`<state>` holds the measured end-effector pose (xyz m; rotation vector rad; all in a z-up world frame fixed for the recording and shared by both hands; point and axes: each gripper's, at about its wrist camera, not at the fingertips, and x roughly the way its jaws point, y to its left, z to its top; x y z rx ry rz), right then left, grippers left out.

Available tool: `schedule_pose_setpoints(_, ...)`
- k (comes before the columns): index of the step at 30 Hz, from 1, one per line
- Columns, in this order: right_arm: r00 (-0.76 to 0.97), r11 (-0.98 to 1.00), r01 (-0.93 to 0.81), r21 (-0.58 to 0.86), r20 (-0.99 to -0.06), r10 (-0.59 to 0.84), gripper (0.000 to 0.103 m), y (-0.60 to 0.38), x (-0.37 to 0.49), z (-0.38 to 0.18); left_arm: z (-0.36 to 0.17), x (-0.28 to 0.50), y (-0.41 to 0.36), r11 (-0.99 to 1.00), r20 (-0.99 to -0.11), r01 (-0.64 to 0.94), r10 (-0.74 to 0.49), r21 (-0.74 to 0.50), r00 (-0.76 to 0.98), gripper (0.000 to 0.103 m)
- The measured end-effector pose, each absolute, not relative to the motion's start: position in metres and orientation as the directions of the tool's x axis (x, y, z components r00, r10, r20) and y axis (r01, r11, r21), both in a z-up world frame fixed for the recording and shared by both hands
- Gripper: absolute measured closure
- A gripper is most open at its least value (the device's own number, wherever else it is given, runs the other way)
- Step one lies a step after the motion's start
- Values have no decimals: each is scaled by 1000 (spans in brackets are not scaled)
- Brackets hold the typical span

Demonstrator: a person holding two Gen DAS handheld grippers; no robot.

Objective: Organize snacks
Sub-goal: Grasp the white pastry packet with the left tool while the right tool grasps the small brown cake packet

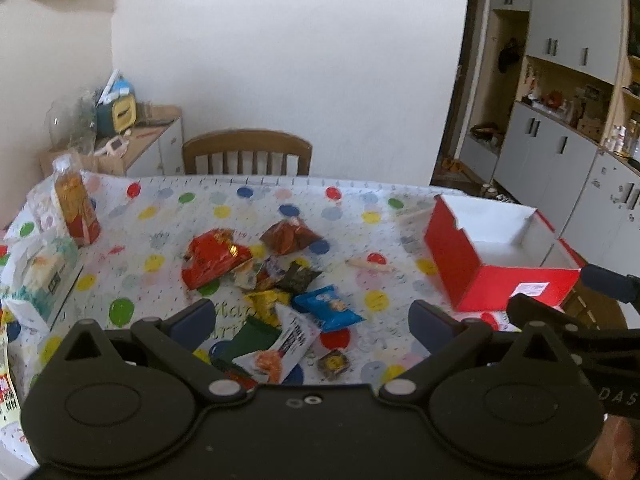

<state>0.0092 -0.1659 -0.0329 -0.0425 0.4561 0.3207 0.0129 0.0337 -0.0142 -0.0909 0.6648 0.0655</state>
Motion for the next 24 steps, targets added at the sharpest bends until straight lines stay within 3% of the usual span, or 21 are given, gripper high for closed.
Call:
schedule_pose_setpoints(12, 782, 937, -349, 26, -542, 306, 0, -146, 56, -82, -59, 44, 76, 988, -683, -132, 41, -81, 729, 3)
schedule_pose_setpoints(24, 678, 880, -475, 7, -635, 371, 1, -106, 85, -137, -103, 81, 100, 979, -772, -126, -43, -159, 634, 19)
